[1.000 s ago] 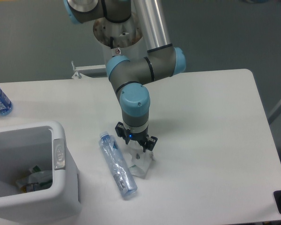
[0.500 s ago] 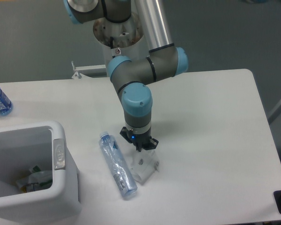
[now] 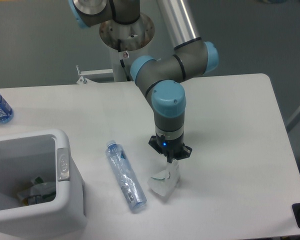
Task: Place the trash in the trash can
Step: 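Lift the grasped plastic cup up off the table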
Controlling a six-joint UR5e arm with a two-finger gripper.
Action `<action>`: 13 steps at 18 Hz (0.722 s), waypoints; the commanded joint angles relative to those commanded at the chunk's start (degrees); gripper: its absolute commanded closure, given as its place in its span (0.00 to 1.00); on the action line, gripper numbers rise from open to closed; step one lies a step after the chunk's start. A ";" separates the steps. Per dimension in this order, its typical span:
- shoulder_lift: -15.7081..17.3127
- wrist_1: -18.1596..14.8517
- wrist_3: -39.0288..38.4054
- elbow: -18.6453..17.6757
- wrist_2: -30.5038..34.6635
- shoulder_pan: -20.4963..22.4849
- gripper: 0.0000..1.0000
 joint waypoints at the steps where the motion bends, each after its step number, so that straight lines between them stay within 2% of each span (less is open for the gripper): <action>1: 0.09 0.00 0.09 0.00 -0.09 0.18 1.00; 6: 0.96 -0.26 1.93 0.79 -0.26 0.88 1.00; 9: 2.28 -0.53 1.93 2.72 -1.05 1.41 1.00; 13: 5.62 -0.53 1.50 4.83 -7.54 4.39 1.00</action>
